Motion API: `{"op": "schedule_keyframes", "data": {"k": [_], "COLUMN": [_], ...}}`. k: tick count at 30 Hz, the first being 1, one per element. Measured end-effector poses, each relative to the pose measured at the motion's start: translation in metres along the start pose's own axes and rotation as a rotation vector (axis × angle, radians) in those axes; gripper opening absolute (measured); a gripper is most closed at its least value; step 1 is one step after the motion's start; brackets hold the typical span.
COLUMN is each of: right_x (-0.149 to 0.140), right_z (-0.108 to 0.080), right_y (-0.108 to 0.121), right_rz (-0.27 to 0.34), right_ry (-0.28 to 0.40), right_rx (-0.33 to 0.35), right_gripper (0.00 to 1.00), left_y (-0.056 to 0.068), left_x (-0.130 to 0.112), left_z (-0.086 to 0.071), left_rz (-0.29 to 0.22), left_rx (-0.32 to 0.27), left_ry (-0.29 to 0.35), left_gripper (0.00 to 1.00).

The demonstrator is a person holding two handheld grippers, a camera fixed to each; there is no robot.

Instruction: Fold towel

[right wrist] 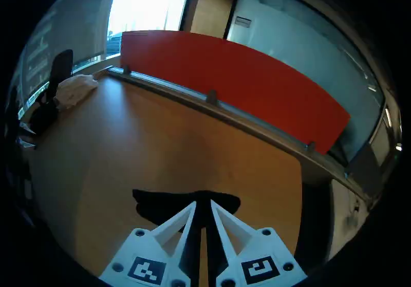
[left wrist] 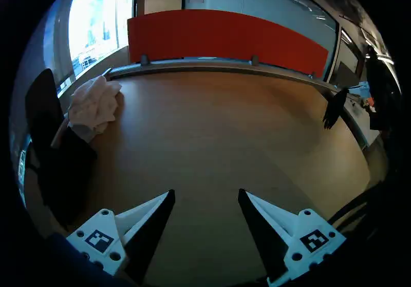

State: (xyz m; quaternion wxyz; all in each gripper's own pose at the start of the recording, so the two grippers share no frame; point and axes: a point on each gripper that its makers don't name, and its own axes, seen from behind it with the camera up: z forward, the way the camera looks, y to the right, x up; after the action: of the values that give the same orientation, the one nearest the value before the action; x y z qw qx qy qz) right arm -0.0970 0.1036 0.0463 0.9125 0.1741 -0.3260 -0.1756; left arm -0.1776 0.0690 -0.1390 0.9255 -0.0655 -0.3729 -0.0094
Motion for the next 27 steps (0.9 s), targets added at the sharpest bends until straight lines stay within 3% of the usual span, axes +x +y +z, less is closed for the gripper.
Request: {"op": "schedule_keyframes", "data": {"k": [11, 27], "right_x": [-0.025, -0.053], "right_z": [0.007, 0.007], "right_y": [0.028, 0.029], "right_rz": [0.035, 0.065], "right_ry": [-0.044, -0.075], "right_rx": [-0.026, -0.026], "right_gripper": [0.04, 0.04], "left_y": [0.004, 0.014], "left_x": [0.000, 0.004], "left_z": [0.003, 0.007], "left_rz": [0.007, 0.028], "left_rx": [0.009, 0.003], "left_ry": [-0.010, -0.015], "left_gripper": [0.91, 0.91]}}
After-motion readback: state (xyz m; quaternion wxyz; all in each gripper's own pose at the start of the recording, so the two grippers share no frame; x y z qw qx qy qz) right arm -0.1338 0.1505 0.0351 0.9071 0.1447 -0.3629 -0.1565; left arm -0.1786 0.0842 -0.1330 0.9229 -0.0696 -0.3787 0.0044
